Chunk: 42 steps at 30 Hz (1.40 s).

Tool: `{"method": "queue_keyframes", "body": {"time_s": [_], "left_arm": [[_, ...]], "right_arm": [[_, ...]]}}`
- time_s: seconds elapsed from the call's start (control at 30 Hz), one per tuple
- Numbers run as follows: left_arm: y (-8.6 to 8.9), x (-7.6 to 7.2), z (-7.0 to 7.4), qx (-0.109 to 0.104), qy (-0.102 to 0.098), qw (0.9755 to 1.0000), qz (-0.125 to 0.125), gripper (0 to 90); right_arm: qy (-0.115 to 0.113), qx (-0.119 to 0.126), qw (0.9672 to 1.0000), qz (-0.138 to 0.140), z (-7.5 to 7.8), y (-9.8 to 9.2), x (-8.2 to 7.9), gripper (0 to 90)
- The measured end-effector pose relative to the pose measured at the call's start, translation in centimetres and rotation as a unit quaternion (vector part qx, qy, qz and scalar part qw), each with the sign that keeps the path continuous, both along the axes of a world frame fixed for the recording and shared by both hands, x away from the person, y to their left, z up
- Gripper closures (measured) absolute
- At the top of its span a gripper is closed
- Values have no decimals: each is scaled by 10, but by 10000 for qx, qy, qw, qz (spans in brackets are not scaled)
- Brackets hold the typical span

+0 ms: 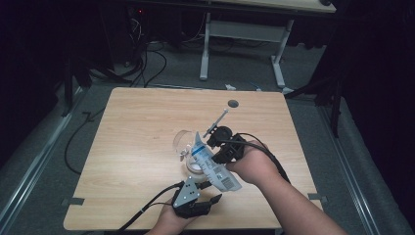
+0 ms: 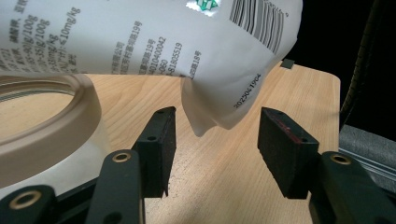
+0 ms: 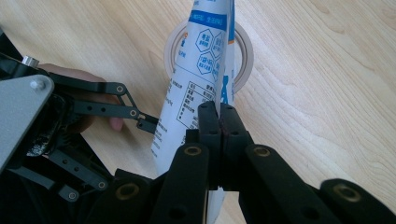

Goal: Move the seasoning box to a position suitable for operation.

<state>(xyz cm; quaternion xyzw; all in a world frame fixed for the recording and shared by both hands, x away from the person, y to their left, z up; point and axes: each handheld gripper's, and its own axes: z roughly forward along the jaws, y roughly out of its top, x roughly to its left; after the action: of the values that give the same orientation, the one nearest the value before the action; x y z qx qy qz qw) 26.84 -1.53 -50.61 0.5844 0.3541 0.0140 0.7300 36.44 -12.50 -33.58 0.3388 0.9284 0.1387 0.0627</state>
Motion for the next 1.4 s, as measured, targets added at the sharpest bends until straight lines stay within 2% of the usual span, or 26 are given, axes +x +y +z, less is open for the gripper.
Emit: {"method": "queue_keyframes", "body": {"time_s": [0.37, 0.43, 0.57, 0.9, 1.2, 1.3, 1.4], "left_arm": [[21, 3, 0, -15, 11, 9999, 112, 472], [26, 5, 0, 61, -31, 9999, 152, 471], [38, 8, 0, 57, -31, 9997, 252, 472], [62, 14, -6, 82, 71, 9986, 508, 473], [76, 18, -11, 230, 21, 9975, 671, 473], [85, 22, -10, 378, -55, 9963, 771, 473], [98, 26, -9, 402, -95, 9951, 896, 474]], "right_arm": [[16, -30, 10000, -27, -3, -1, 1, 900], [14, -42, 10000, -20, -4, -1, 1, 900], [29, -28, 10000, -15, -5, -2, 1, 900], [30, -64, 10000, 3, -7, 0, 2, 900], [41, -78, 10000, 6, -9, -1, 3, 900], [62, -80, 9999, -27, -10, -2, 3, 900], [57, -95, 9999, -21, -10, -4, 3, 900]]}}
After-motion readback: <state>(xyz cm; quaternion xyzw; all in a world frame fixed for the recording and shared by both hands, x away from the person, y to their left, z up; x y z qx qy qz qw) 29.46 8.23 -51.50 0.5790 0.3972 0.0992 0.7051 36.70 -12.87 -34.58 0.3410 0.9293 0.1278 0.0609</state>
